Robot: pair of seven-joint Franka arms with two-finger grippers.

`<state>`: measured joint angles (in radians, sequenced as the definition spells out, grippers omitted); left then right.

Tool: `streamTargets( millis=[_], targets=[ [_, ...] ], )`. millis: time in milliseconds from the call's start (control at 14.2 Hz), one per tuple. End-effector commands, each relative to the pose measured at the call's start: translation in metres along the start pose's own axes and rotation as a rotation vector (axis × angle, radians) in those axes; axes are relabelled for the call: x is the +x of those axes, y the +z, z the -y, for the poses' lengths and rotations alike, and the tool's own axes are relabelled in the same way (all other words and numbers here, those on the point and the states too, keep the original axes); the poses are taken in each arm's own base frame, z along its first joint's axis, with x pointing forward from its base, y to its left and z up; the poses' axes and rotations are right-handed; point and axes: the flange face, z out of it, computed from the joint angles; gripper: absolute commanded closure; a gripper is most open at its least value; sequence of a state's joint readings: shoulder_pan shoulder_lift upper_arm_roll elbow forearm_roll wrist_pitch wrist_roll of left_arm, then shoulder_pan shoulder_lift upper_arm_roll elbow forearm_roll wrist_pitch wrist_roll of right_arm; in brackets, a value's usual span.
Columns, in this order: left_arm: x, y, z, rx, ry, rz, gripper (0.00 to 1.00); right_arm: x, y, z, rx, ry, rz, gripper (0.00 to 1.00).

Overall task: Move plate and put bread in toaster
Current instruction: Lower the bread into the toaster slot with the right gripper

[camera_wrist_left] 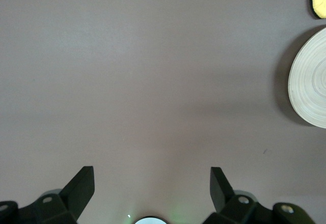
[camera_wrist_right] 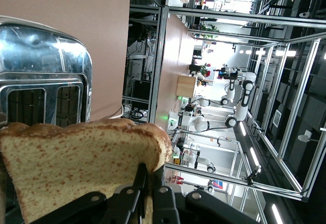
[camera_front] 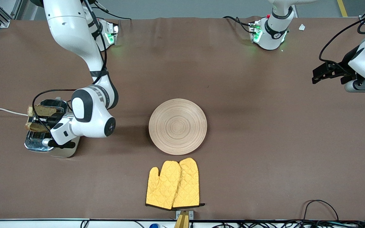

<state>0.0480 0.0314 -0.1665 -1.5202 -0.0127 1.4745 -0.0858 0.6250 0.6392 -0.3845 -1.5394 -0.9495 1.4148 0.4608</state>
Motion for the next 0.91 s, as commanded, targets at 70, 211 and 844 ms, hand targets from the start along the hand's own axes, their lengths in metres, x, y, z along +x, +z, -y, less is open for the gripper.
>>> streamTargets(
  millis=[70, 211, 844],
  targets=[
    [-0.002, -0.001, -0.003, -0.003, -0.014, -0.002, 0.0, -0.003, 0.004, -0.006, -0.005, -0.009, -0.019, 1.0],
    [-0.002, -0.002, -0.003, -0.003, -0.014, -0.003, 0.0, -0.003, 0.004, -0.006, -0.004, -0.007, -0.017, 1.0],
    [-0.003, -0.003, -0.001, -0.003, -0.016, -0.005, 0.0, 0.001, 0.018, -0.014, 0.003, 0.006, 0.006, 1.0]
  ],
)
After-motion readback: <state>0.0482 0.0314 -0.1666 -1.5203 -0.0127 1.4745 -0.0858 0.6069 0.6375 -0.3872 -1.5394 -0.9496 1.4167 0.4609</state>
